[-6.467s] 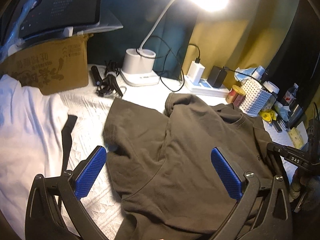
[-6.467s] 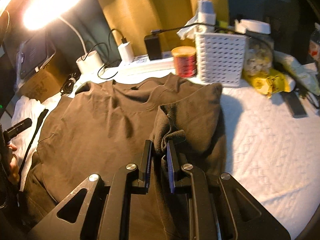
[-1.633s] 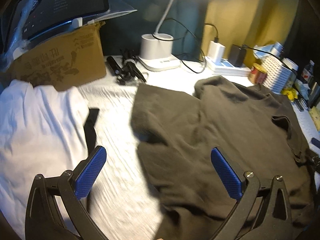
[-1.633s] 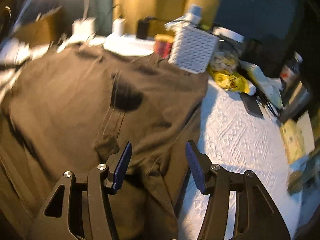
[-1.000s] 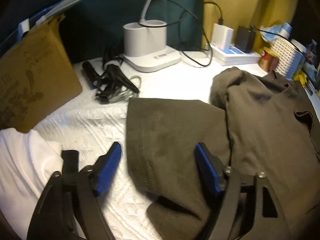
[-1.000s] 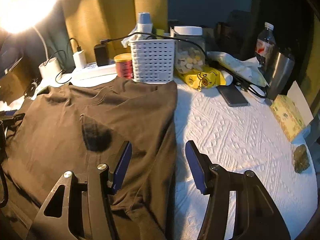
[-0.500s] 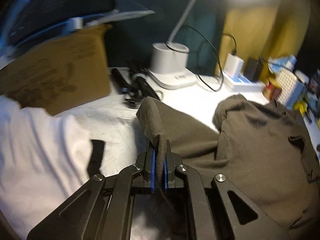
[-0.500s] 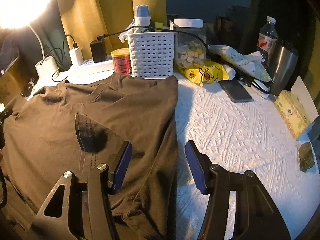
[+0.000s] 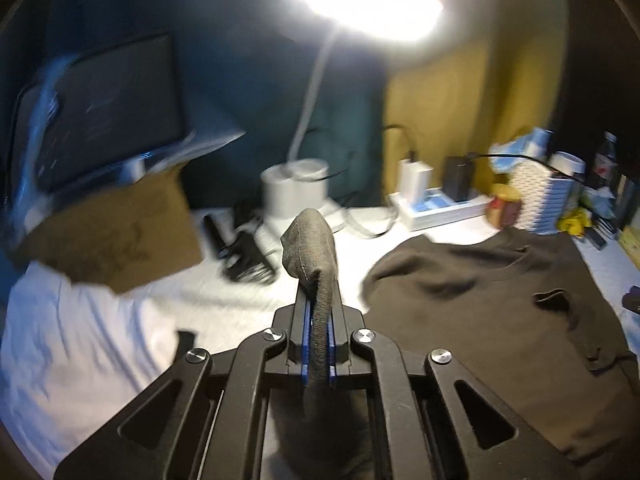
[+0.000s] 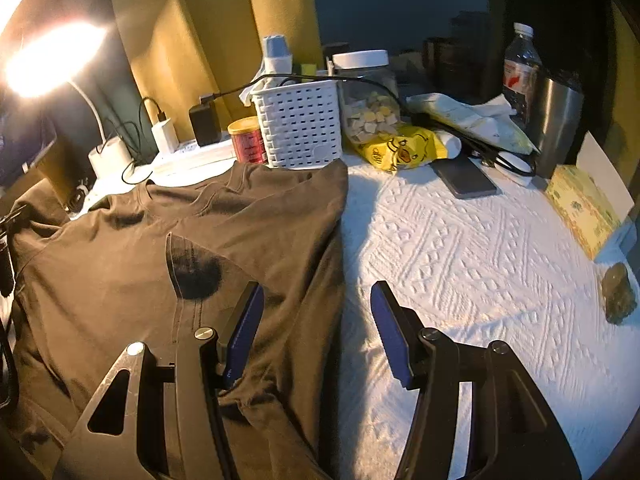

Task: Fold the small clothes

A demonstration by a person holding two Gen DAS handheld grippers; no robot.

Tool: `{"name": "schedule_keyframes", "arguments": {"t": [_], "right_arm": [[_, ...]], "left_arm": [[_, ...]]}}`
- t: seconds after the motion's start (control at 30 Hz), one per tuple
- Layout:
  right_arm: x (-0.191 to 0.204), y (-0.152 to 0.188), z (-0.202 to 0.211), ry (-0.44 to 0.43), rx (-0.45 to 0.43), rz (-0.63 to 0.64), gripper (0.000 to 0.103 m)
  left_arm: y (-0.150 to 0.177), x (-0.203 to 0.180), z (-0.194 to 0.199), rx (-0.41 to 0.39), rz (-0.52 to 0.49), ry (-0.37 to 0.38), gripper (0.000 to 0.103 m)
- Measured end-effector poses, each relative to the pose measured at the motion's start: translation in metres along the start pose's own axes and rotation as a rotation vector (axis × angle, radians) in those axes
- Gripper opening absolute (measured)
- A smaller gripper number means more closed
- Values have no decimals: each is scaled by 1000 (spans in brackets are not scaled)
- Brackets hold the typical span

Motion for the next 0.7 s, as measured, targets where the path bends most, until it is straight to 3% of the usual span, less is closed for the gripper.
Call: {"name": "schedule_keyframes", "arguments": {"t": [0.27,0.4,0.53,0.7], "right_arm": [[-27,18,10,-10,2,-60,59],[-46,22,18,9,-9,-85,59],[-65,27,24,23,-17,-120,59],[-77,29,28,29,-25,-128,59]], "left_arm": [[5,-73,-31,98,-86,159,5],[23,-100,-45,177,-56,245,5],[44,-124,-50,265,-75,295,6],[68,-135,-56,387,-129,274,10]]}}
Point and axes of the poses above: each gripper's, at about its wrist camera, not at the fingertips, and z roughly against the way its jaws point, x to its left, y to its underside, the point moved 8 cm from there along -z, roughly the way its jaws point
